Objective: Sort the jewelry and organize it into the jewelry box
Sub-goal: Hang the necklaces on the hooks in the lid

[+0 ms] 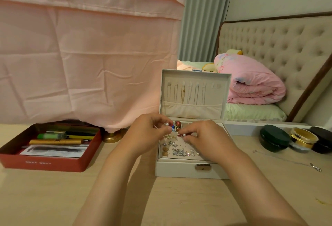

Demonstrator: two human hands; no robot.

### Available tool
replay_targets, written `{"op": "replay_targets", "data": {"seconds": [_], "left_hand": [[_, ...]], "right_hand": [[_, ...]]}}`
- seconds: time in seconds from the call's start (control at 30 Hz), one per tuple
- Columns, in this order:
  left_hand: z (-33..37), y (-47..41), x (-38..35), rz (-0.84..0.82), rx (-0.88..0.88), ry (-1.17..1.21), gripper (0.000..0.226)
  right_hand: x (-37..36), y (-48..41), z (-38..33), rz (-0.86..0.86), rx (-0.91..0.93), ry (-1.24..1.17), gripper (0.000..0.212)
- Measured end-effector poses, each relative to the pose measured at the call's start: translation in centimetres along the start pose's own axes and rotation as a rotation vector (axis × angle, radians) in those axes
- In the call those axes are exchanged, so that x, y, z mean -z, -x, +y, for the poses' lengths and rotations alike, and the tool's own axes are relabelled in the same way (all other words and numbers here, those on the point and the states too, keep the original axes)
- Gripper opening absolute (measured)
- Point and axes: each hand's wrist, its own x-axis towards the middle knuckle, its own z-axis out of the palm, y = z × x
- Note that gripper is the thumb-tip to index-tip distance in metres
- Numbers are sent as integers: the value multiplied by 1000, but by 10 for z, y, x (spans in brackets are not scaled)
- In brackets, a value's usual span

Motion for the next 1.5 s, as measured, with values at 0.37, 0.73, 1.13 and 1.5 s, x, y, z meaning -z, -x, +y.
{"op": "replay_targets", "data": {"seconds": [0.37, 0.73, 1.13, 1.5], "left_hand": [[-9, -3, 2, 3, -37, -84, 9], [-4, -2, -2, -9, -18, -122, 13], [1, 1, -3, 1, -5, -127, 14], [20, 6, -22, 16, -30, 147, 16]], "right_hand": [[-2, -1, 0, 20, 138, 181, 17], [-3, 0, -2, -10, 168, 187, 13], [6, 2, -3, -110, 92, 36, 29], [30, 4, -4, 24, 51, -582, 21]]}}
